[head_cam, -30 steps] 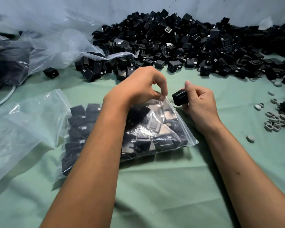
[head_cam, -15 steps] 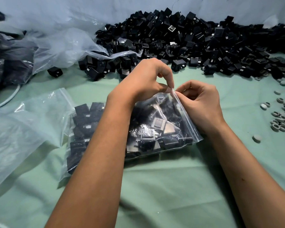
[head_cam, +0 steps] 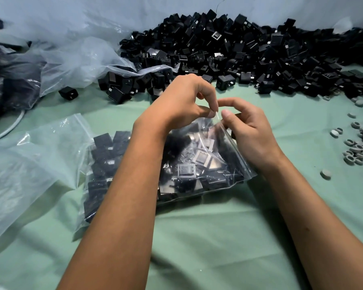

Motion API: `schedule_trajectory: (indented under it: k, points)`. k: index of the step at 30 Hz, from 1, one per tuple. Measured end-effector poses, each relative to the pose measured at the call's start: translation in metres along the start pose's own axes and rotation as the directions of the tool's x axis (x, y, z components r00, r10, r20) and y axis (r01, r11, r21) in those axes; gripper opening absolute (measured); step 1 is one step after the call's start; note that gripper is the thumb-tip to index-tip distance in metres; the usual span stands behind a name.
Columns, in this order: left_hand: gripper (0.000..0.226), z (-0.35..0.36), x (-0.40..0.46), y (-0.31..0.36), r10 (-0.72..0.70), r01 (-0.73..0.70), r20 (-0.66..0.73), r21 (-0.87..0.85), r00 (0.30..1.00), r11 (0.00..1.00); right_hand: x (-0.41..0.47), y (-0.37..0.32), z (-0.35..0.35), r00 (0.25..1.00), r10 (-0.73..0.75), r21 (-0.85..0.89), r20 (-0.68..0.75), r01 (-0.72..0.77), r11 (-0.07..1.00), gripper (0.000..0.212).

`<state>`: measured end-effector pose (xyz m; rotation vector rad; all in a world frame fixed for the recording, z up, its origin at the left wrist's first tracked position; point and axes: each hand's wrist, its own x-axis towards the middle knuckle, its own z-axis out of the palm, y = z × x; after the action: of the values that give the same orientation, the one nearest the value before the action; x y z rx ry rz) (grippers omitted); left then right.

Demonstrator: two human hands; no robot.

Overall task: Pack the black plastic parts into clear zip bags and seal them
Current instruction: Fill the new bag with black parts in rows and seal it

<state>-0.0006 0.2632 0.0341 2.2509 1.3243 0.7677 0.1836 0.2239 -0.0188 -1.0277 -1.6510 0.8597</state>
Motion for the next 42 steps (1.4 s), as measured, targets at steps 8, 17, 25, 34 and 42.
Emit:
schedule_trajectory:
  k: [8,17,25,34,42]
  points:
    - [0.01,0.001,0.002,-0.001,0.012,-0.012,0.003,0.008,1.0,1.0,-0.003,-0.007,0.0,0.989,0.015,0.094,0.148,-0.03,0.995,0.027]
    - [0.015,0.002,0.0,-0.005,-0.062,0.063,0.065,-0.012,0.996,0.998,0.012,0.01,-0.005,0.947,0.11,-0.105,-0.302,-0.148,0.983,0.019]
    - [0.019,0.0,-0.002,-0.01,-0.114,0.118,0.123,-0.029,0.986,0.993,0.113,0.051,-0.009,0.974,0.177,-0.8,-0.142,-0.218,0.559,0.051]
    - [0.033,0.003,-0.003,-0.005,-0.108,0.117,0.152,-0.048,0.982,0.992,0.138,0.057,0.0,0.988,0.147,-0.936,0.044,-0.01,0.352,0.035]
    - [0.021,0.006,-0.002,-0.001,-0.078,0.074,0.122,0.032,0.99,0.997,0.054,0.017,-0.017,0.935,0.199,-0.142,-0.292,-0.248,0.958,0.019]
